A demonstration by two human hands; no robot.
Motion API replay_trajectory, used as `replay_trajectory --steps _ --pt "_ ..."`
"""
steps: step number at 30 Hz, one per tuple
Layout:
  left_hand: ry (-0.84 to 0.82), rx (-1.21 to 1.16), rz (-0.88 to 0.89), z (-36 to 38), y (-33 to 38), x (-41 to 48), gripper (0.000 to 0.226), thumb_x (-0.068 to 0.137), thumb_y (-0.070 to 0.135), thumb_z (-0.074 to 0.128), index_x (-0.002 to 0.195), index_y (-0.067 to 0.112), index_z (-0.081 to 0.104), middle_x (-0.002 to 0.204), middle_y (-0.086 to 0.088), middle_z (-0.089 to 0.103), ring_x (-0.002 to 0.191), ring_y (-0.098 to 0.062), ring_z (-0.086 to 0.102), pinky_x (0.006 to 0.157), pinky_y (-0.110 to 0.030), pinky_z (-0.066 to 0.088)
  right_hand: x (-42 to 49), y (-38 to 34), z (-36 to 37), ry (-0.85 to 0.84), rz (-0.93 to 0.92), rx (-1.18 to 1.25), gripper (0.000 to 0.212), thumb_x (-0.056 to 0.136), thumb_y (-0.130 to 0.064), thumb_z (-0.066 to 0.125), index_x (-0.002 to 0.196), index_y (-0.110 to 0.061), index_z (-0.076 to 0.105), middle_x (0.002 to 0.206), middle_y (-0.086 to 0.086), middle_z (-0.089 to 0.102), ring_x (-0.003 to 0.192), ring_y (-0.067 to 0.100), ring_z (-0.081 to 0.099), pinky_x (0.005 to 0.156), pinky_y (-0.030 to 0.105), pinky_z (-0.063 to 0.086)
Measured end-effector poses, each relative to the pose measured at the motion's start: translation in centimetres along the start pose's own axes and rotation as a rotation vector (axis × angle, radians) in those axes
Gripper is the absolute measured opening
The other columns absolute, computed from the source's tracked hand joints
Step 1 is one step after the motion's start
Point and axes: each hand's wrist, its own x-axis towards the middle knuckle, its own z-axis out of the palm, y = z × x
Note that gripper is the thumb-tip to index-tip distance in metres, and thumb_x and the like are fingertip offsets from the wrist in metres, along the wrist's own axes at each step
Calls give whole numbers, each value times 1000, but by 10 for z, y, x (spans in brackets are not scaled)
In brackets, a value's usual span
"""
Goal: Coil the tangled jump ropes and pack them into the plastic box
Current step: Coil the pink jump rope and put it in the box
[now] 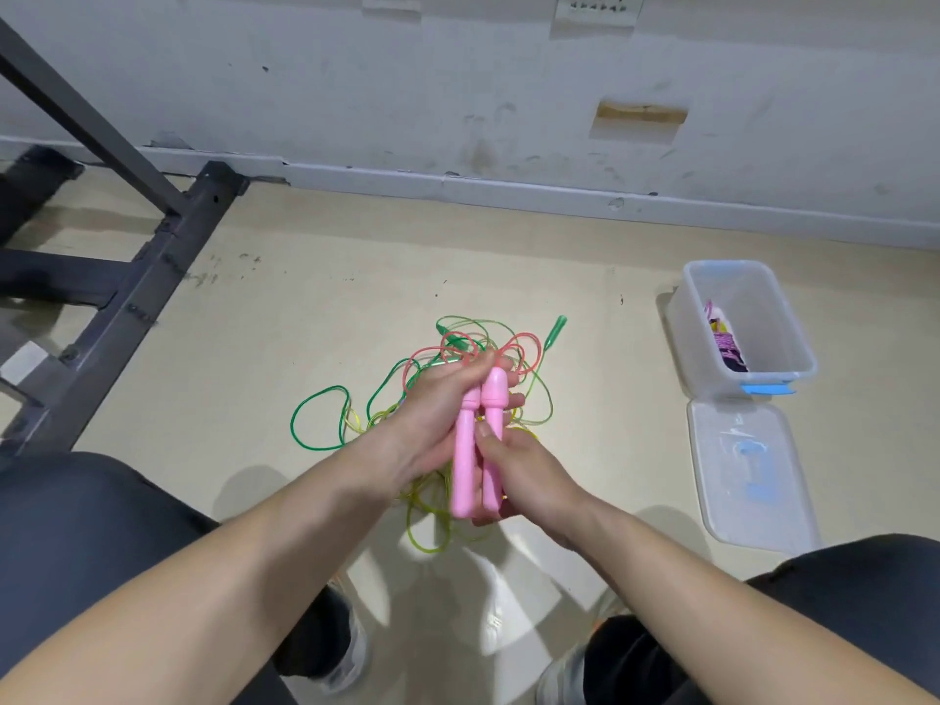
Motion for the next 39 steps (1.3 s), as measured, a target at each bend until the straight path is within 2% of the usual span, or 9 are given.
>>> replay_trajectory --steps 4,6,8,10,14,17,22,32,39 --pt "-40 261 -16 -2 2 -4 13 95 14 65 105 6 68 89 -7 69 71 -23 71 66 -34 60 -4 -16 -28 -211 105 -572 66 96 -67 38 99 -9 69 98 13 74 77 22 66 68 34 52" --pt "-131 449 -58 -8 10 -10 13 94 12 67 105 4 68 91 -10 71 67 -22 69 61 -32 59 0 -27 -60 -104 -18 -796 65 78 -73 43 89 -15 70 93 4 74 83 20 68 74 34 52" --pt "-277 639 -86 -11 19 -18 10 94 7 66 103 3 69 95 -14 73 69 -22 68 60 -29 57 4 -36 -81 180 -390 -759 41 75 -56 47 94 -24 66 104 -3 68 102 15 63 93 36 48" --pt "-423 774 -88 -9 26 -24 10 95 3 64 104 -1 69 99 -16 72 71 -21 66 64 -27 55 11 -39 -76 84 -591 -695 39 81 -43 52 115 -27 65 121 -7 62 116 7 52 104 26 37" --pt "-529 868 -146 -18 36 -33 12 94 -1 64 103 4 69 82 -6 70 71 -18 66 66 -26 56 17 -29 -65 -227 -328 -303 43 98 -41 48 67 -14 62 60 3 52 60 18 47 62 33 40" --pt "-526 795 -177 -33 37 -37 8 92 10 67 99 7 70 77 -4 69 70 -20 65 65 -27 54 22 -22 -82 -204 -224 -278 59 101 -40 53 73 11 53 53 2 38 47 13 31 45 29 25" --pt "-391 445 -271 -39 35 -29 56 89 56 57 101 3 71 87 -14 62 75 -28 62 73 -35 54 20 -30 -84 -108 -327 -146 26 101 -17 57 79 -5 66 55 -4 48 50 10 32 45 22 22" --pt "-412 111 -233 -16 6 -39 37 99 22 52 126 -1 63 114 -17 70 91 -29 67 74 -33 56 21 -38 -88 20 -377 219 4 82 -1 68 82 -5 67 64 -2 67 54 5 54 52 20 31" --pt "-338 321 -47 -9 4 -44 15 87 10 71 101 5 68 87 -9 66 71 -22 70 59 -25 55 19 -37 -91 140 -434 136 15 84 8 70 79 -5 68 66 -5 72 61 4 65 59 14 47"
